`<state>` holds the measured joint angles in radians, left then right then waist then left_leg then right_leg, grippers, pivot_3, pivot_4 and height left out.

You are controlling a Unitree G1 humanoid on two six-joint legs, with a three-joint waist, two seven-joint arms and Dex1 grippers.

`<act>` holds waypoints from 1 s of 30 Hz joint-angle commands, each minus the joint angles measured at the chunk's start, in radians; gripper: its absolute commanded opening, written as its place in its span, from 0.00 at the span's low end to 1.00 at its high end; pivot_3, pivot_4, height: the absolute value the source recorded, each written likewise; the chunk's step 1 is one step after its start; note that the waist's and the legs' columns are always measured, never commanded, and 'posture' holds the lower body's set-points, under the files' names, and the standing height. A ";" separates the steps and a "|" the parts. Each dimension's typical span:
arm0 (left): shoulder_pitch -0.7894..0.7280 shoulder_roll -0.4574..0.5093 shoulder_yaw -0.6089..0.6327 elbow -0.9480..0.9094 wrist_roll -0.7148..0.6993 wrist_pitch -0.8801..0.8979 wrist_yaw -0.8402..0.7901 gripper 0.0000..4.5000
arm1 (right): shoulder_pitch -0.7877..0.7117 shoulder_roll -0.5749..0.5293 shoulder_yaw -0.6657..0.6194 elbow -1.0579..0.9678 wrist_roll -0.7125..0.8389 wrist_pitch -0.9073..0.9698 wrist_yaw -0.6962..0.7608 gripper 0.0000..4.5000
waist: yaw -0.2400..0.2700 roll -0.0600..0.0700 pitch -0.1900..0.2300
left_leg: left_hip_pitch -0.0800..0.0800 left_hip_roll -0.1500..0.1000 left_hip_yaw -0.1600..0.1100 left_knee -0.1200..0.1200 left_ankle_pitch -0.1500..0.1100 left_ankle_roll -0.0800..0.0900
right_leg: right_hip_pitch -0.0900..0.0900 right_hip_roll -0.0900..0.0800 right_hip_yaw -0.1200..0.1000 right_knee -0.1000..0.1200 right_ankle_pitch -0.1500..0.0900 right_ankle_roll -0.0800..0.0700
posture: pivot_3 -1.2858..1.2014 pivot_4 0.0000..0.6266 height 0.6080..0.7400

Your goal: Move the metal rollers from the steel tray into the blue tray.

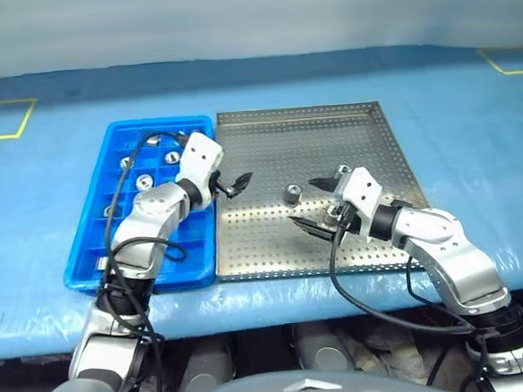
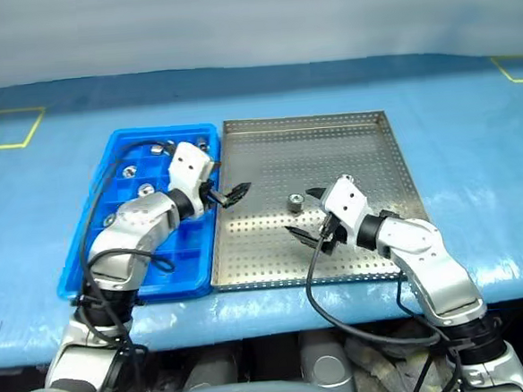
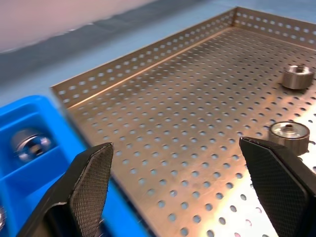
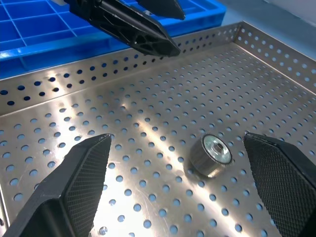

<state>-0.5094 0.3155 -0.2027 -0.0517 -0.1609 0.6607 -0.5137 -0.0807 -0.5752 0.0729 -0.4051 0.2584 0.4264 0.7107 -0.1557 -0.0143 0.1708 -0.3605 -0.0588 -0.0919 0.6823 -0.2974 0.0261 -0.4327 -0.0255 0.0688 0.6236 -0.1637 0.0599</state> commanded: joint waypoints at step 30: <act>-0.081 -0.057 -0.118 0.263 0.136 -0.077 -0.084 0.90 | 0.036 0.023 -0.021 -0.076 0.001 0.003 -0.088 1.00 | -0.175 0.000 0.000 | 0.001 0.000 0.002 0.000 -0.001 0.002 | 0.001 0.000 0.003 0.001 -0.003 0.007 | 0.36 0.24 1.00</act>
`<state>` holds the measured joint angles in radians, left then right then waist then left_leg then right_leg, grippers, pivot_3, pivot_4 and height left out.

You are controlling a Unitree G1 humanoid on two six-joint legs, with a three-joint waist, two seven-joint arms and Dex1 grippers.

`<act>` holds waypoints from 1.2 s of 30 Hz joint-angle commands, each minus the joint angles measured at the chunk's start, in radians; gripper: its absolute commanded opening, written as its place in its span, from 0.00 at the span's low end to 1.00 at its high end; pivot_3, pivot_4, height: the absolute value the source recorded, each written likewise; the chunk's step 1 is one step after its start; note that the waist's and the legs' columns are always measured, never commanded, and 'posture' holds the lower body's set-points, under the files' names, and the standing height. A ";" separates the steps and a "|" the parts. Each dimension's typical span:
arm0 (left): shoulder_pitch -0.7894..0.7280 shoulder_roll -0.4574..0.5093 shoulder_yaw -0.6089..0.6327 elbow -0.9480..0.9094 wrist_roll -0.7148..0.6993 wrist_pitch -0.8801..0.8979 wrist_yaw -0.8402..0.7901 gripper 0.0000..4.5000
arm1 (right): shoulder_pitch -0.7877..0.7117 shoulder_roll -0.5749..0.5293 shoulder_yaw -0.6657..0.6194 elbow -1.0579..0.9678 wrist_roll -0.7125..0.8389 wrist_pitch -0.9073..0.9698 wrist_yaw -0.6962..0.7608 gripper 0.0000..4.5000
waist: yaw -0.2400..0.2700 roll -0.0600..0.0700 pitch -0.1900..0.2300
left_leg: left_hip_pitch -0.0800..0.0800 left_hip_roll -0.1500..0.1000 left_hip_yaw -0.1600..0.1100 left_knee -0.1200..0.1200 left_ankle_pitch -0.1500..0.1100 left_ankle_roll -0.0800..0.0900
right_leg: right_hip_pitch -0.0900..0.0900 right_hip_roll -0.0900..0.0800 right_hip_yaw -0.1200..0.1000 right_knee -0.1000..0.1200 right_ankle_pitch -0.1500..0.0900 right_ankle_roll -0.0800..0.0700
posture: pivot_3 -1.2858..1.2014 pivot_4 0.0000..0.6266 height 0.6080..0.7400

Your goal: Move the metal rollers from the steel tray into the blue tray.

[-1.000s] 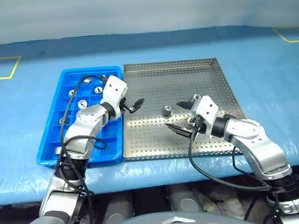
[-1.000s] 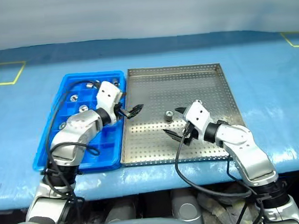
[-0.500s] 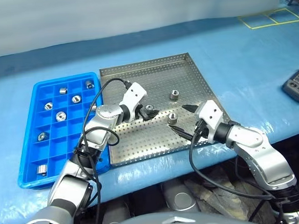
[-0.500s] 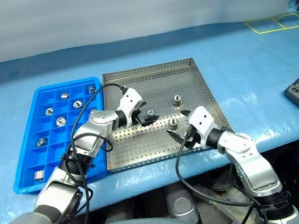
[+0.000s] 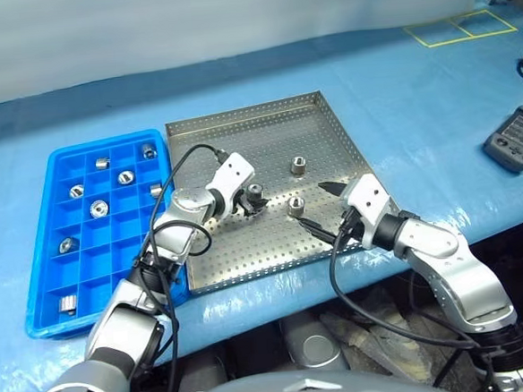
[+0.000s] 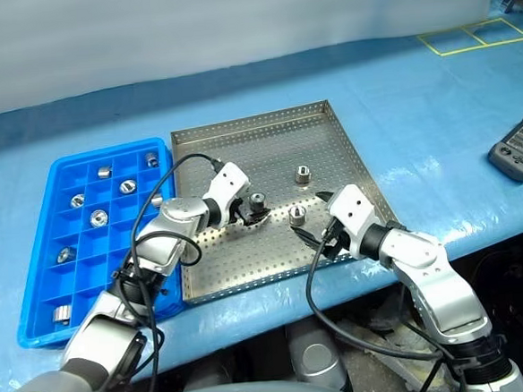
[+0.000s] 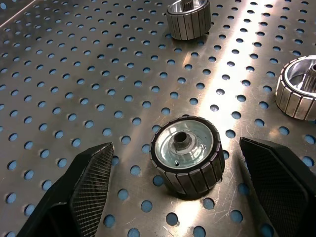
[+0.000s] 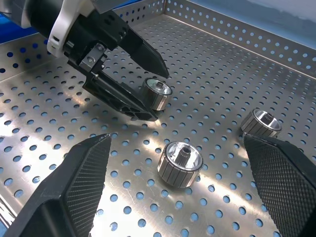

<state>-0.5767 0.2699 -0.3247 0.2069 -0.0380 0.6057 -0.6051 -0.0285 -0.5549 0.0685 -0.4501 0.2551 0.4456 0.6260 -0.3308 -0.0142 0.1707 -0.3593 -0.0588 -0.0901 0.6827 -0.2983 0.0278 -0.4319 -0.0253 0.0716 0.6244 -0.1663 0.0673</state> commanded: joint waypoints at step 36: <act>0.043 0.027 0.073 -0.138 0.005 -0.004 0.008 0.42 | -0.069 0.028 0.038 0.006 -0.005 -0.032 0.023 1.00 | 0.005 0.000 0.000 | 0.000 0.000 0.000 0.000 0.000 0.000 | 0.000 -0.001 0.001 0.001 0.000 0.000 | 0.38 0.24 1.00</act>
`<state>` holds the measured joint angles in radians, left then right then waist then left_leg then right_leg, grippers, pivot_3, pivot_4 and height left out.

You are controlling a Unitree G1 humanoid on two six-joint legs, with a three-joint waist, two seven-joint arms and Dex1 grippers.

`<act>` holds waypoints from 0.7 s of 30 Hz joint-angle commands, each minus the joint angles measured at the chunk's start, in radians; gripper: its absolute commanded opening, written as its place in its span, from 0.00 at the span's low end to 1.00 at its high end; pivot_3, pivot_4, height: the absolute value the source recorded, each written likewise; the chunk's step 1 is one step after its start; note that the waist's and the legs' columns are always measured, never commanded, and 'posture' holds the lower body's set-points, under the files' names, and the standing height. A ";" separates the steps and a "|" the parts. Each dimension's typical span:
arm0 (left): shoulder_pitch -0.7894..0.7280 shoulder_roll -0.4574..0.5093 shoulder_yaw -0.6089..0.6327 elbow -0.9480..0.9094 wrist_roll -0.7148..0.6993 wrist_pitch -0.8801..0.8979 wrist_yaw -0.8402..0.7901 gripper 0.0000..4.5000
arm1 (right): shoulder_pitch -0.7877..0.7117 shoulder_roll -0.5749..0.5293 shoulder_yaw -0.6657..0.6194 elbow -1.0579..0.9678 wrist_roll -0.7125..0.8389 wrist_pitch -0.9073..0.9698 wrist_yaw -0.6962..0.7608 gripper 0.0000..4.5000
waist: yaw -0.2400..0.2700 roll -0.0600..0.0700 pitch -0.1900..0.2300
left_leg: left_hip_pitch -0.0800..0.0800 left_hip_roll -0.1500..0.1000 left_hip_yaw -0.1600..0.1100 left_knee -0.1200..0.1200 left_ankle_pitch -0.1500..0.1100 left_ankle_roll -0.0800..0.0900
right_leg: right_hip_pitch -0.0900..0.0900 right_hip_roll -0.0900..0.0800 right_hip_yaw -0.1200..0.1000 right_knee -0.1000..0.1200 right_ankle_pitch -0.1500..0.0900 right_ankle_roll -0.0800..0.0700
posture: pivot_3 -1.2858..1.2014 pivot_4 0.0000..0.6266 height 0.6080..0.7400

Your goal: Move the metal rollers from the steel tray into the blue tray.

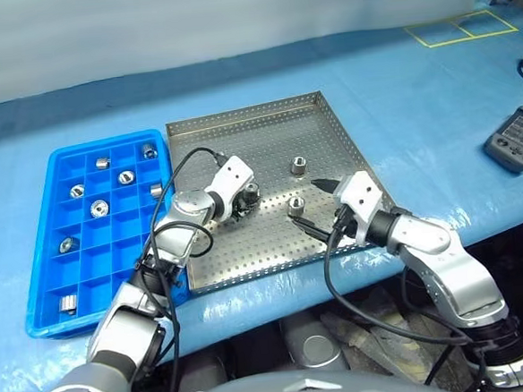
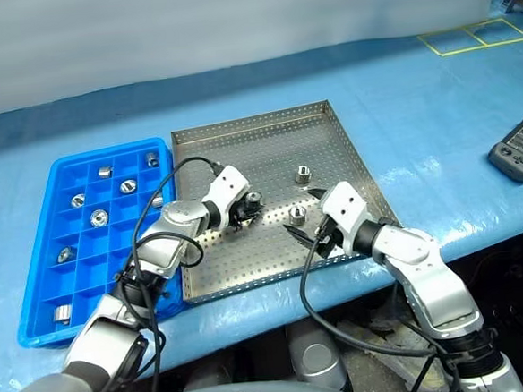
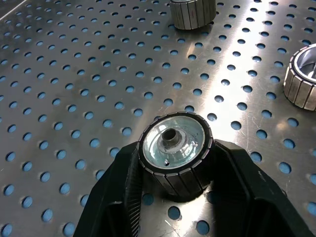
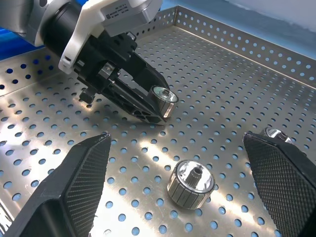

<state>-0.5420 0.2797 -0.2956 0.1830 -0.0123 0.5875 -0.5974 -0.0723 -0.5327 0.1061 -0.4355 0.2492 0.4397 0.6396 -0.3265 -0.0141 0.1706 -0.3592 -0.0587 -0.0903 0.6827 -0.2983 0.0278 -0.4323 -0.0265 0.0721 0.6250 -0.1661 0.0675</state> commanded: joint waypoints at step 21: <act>0.534 0.270 0.590 -0.993 -0.118 0.552 0.141 0.42 | -0.220 0.066 0.127 0.201 -0.014 -0.101 0.160 1.00 | 0.203 0.000 0.000 | -0.005 0.001 0.000 -0.001 0.000 -0.002 | -0.008 0.000 0.000 0.002 0.003 -0.007 | 0.49 0.24 1.00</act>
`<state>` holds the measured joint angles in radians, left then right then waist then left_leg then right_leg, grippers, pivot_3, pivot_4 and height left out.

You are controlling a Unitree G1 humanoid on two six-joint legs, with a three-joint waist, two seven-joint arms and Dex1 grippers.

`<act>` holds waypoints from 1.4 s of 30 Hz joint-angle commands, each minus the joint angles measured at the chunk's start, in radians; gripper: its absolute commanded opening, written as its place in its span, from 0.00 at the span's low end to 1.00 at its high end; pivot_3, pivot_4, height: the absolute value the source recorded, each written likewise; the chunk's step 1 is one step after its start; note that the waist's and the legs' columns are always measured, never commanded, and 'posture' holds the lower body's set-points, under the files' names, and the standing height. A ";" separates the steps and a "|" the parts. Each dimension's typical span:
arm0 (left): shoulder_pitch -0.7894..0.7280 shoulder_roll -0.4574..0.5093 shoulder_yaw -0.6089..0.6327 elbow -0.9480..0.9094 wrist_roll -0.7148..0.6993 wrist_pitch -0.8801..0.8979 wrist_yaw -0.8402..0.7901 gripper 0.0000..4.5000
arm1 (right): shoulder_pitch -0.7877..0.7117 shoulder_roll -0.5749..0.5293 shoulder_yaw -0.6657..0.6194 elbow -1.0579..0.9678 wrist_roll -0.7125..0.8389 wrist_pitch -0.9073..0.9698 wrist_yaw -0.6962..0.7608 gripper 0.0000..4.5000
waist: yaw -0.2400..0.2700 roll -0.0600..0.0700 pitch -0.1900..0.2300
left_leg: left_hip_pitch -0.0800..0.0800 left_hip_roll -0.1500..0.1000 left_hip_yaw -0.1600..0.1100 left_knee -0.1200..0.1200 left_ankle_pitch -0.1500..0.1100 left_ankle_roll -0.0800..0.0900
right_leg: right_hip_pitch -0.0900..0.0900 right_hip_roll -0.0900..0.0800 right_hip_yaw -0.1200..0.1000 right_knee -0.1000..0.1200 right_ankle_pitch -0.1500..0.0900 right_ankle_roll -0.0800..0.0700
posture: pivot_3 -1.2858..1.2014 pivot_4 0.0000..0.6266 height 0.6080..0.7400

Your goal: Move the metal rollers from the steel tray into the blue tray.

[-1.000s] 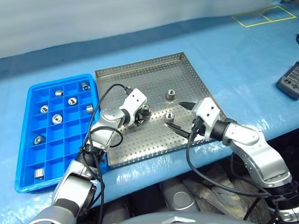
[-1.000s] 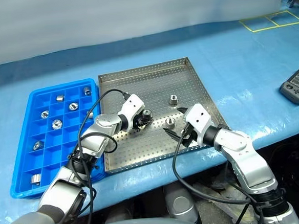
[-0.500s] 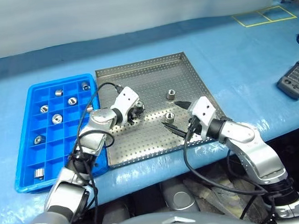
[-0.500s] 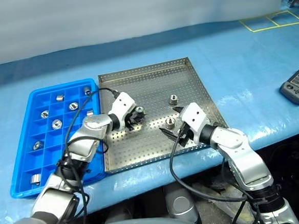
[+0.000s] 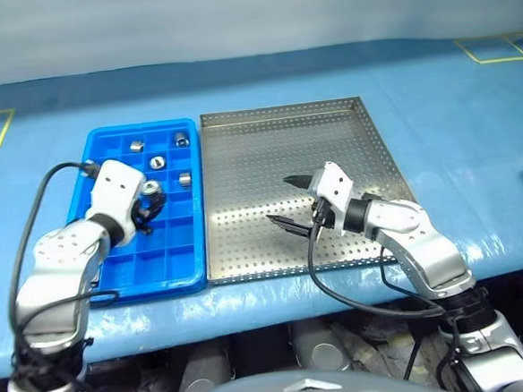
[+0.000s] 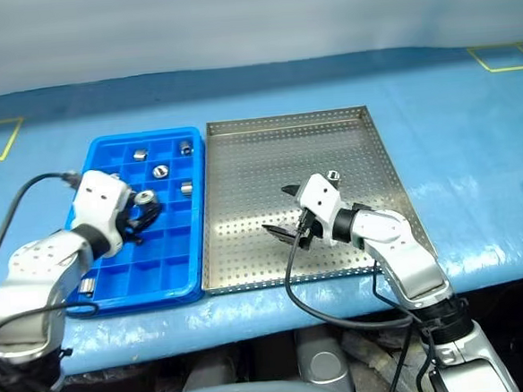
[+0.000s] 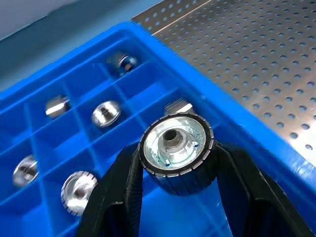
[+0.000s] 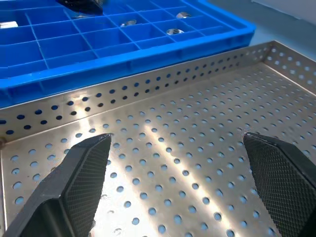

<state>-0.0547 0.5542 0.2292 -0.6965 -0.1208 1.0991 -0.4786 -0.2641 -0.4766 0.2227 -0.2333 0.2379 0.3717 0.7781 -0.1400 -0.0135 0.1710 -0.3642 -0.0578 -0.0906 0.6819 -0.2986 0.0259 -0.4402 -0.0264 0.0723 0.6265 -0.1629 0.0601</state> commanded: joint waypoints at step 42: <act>-0.070 -0.112 -0.139 0.007 -0.165 -0.260 0.006 1.00 | -0.001 -0.005 -0.116 -0.030 -0.049 -0.001 -0.124 1.00 | 0.075 -0.001 0.000 | 0.001 0.000 -0.003 0.001 0.002 -0.003 | 0.003 -0.001 -0.004 -0.001 0.000 -0.003 | 0.46 0.24 1.00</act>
<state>-0.0996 0.4550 0.1369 -0.6717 -0.2550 0.9029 -0.4332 -0.2564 -0.4804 0.1563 -0.2430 0.2003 0.3613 0.6974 -0.0647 -0.0141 0.1705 -0.3633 -0.0580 -0.0929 0.6825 -0.2969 0.0227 -0.4370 -0.0269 0.0683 0.6259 -0.1626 0.0575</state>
